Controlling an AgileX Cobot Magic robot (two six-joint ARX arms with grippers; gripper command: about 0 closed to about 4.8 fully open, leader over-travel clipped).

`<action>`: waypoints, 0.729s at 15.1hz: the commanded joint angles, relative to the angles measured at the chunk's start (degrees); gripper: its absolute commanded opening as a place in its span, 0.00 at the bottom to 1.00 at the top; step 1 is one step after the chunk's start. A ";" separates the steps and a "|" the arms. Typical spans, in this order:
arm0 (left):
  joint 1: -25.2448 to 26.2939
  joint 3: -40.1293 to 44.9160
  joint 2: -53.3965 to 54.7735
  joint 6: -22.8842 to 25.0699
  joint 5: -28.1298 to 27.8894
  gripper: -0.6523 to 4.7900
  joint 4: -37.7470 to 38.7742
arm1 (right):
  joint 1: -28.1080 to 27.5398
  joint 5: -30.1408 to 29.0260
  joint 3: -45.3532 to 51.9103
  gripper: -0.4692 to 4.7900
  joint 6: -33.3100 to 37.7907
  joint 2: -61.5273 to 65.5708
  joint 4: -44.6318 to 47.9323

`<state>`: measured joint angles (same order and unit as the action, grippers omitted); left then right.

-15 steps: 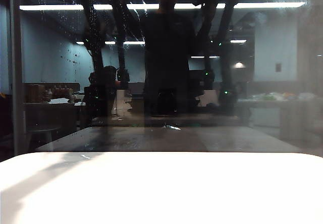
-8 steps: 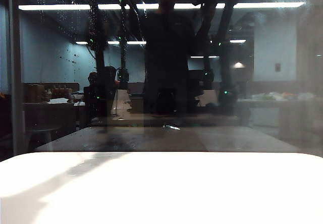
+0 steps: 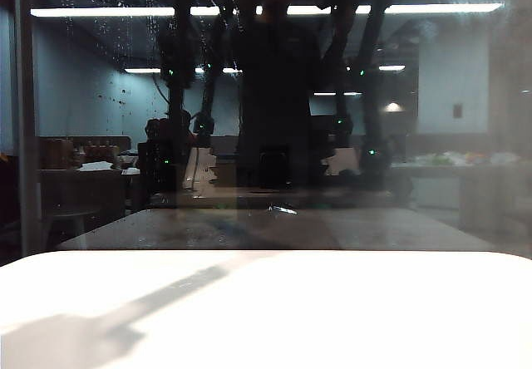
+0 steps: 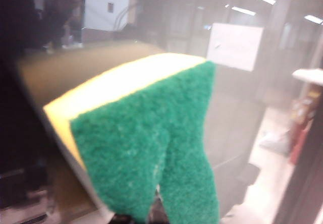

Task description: Reach upward to find where there is water on the glass, pick up the sponge from the table, dry the water, and finally place the sponge back on the table.

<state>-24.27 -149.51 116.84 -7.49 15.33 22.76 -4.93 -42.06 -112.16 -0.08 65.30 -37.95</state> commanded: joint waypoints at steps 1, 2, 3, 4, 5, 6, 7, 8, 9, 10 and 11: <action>2.25 -0.46 -1.64 0.61 -2.84 0.11 0.07 | 0.00 -0.07 -0.24 0.08 0.04 -0.24 0.96; 3.65 -0.48 -2.38 0.63 -3.65 0.11 1.14 | 0.00 -0.07 -0.24 0.08 0.04 -0.24 0.96; 5.14 -0.48 -3.32 0.66 -4.61 0.11 2.60 | 0.00 -0.07 -0.24 0.08 0.04 -0.20 0.98; 8.59 -0.46 -4.72 0.66 -5.11 0.11 4.72 | 0.00 -0.07 -0.24 0.08 0.04 -0.20 1.66; 10.45 -0.46 -5.38 0.66 -5.05 0.11 5.90 | 0.00 -0.09 -0.24 0.08 0.04 -0.22 2.21; 12.83 -0.46 -6.36 1.57 -5.07 0.11 8.33 | 0.02 -0.07 -0.24 0.08 0.04 -0.22 2.80; 15.06 -0.46 -6.97 1.60 -5.11 0.11 10.10 | 0.00 -0.07 -0.24 0.08 0.04 -0.20 3.17; 16.52 -0.48 -7.34 1.64 -5.09 0.11 11.19 | 0.00 -0.07 -0.24 0.08 0.04 -0.20 3.54; 19.02 -0.46 -8.07 1.84 -5.07 0.11 12.61 | 0.02 -0.07 -0.24 0.08 0.04 -0.20 4.02; 21.77 -0.46 -8.98 1.92 -5.07 0.11 13.18 | 0.00 -0.09 -0.24 0.08 0.07 -0.17 4.00; 23.54 -0.46 -9.44 1.92 -5.05 0.11 13.20 | 0.00 -0.09 -0.24 0.08 0.04 -0.20 3.96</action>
<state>-1.80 -149.84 107.96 -5.82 11.73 36.62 -4.91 -42.11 -112.16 -0.08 65.25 -34.76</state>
